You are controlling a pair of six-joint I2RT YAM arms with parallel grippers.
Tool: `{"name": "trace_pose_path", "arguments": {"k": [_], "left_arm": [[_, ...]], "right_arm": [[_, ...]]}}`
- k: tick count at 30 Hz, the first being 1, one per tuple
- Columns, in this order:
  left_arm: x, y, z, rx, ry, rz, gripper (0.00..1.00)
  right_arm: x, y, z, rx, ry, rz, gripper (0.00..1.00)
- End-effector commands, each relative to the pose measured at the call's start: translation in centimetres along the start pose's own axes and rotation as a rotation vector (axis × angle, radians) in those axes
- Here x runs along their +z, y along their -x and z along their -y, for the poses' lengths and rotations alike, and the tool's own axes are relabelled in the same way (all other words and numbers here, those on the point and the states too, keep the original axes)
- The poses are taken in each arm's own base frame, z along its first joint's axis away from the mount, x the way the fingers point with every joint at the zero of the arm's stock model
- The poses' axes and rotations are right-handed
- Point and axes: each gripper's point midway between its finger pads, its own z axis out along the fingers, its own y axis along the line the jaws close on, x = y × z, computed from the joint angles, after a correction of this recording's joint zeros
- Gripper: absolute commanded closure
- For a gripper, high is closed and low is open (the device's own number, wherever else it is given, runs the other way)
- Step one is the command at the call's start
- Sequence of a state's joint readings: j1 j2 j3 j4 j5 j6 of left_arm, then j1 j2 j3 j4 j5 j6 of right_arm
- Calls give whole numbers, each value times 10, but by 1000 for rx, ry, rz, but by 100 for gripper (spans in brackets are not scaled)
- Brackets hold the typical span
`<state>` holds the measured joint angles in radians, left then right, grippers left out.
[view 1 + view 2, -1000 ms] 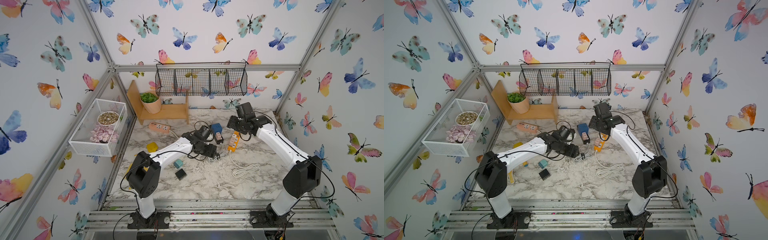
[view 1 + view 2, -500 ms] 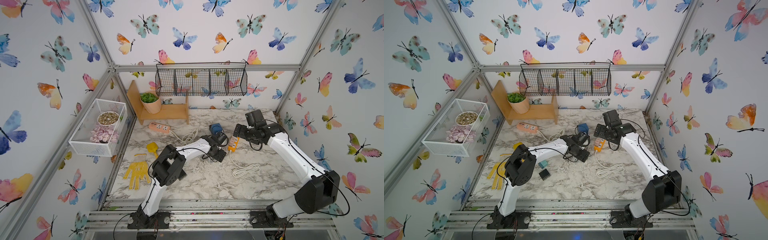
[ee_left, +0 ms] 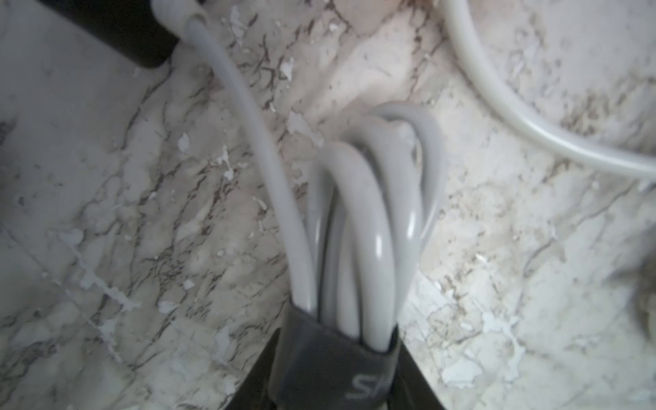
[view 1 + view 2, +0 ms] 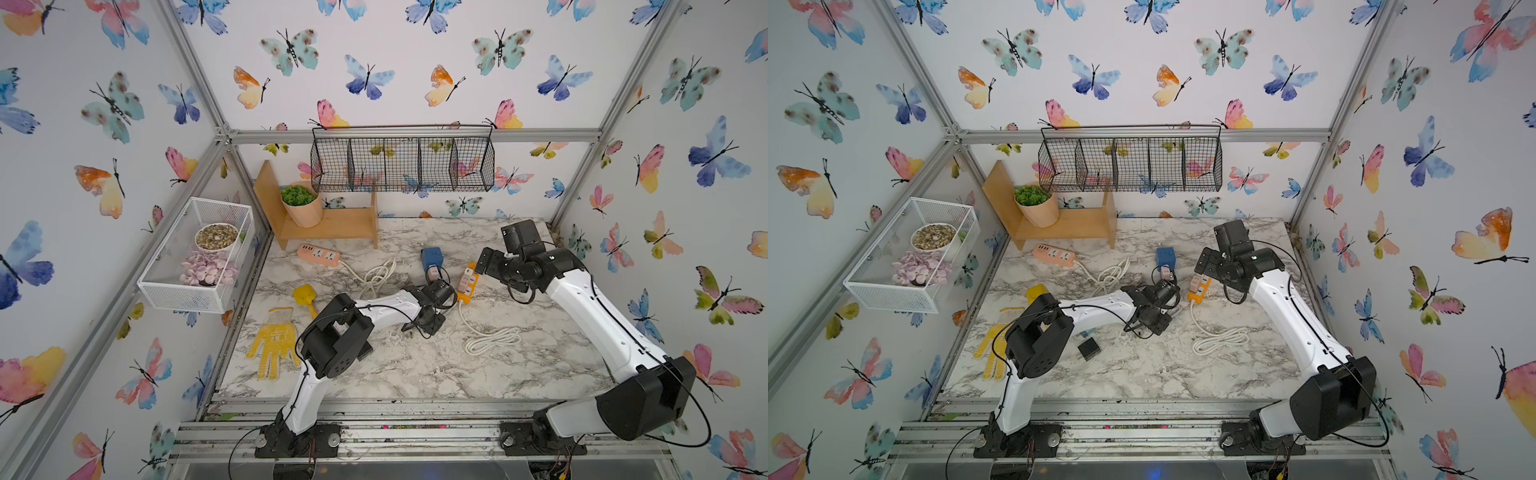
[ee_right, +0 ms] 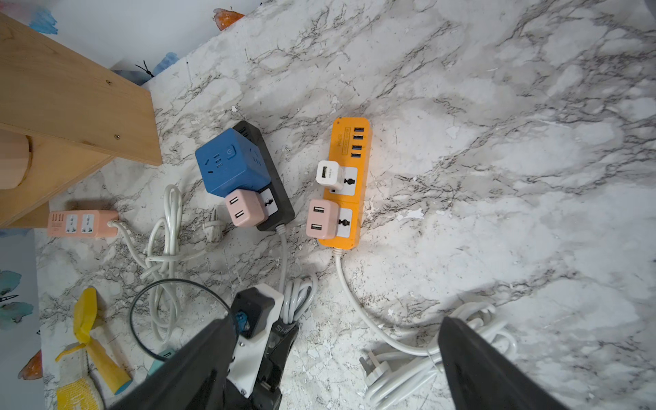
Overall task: Pull the plug off the socket
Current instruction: Move the socket to the center of the board.
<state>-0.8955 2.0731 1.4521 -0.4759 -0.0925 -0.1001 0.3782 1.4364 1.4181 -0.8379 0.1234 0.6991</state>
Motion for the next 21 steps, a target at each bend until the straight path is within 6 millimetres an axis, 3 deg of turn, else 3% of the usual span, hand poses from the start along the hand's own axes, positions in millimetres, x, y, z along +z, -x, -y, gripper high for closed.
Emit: {"name": "trace_pose_path", "arguments": {"k": [1, 6, 15, 21], "left_arm": [[-10, -33, -9, 13, 45, -65, 67], [-32, -52, -8, 52, 30, -40, 67], [-41, -117, -8, 160, 58, -104, 70], [-50, -134, -18, 150, 90, -97, 66]], "right_arm": [[6, -5, 8, 4, -30, -19, 5], [17, -12, 11, -25, -40, -42, 5], [36, -23, 5, -67, -17, -99, 8], [44, -34, 9, -78, -30, -135, 8]]}}
